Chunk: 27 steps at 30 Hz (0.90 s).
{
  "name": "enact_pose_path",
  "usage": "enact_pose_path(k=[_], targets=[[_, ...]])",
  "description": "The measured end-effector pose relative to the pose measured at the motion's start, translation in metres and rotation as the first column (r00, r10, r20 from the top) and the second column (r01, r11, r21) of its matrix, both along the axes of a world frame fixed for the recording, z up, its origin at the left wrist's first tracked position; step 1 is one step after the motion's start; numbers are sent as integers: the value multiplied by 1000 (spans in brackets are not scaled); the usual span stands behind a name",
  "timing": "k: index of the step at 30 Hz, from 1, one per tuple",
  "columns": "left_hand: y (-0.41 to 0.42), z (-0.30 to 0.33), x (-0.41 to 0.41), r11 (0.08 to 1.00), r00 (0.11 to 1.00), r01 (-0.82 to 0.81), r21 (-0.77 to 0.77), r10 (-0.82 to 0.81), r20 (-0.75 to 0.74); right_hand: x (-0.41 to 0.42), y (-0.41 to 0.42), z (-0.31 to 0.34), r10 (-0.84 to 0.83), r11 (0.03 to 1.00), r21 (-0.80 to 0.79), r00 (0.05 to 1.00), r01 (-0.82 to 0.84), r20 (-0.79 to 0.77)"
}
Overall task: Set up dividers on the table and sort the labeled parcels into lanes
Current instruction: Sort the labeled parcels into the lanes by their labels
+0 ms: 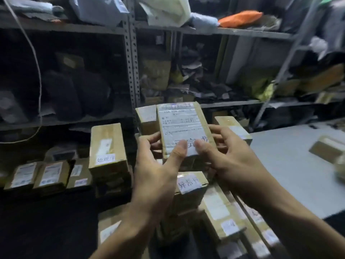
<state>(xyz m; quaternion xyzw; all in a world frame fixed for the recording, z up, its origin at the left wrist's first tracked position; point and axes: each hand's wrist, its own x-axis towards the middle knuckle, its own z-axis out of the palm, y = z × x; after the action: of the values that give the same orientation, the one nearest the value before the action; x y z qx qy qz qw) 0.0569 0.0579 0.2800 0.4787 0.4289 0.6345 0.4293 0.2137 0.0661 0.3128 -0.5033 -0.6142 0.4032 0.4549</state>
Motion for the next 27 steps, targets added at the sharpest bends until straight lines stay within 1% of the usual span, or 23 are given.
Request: enact_pose_path(k=[3,6,9,12,18,24,27], targets=[[14,-4,40,999,999,41,-9,-41,-9,36,1,-3,-73,997,-14,997,74,26],[23,-14,79,995,997,76,-59,-76,0,72,7,-12,-121,992,-27,992,121,28],[31,-30,116,988,996,88,-125,-90,-13,110,18,-27,-132,989,-72,991,133,13],[37,-49,151,980,996,71,-183,-79,-33,147,30,-47,-111,987,-112,993,114,34],[44,-105,202,948,995,-40,-315,8,-101,198,50,-104,-50,967,-246,997,64,63],[50,-180,223,869,977,-176,-462,97,-189,209,70,-185,22,923,-385,993,25,116],[50,-215,224,810,962,-243,-534,130,-241,204,76,-223,80,898,-439,989,-18,123]])
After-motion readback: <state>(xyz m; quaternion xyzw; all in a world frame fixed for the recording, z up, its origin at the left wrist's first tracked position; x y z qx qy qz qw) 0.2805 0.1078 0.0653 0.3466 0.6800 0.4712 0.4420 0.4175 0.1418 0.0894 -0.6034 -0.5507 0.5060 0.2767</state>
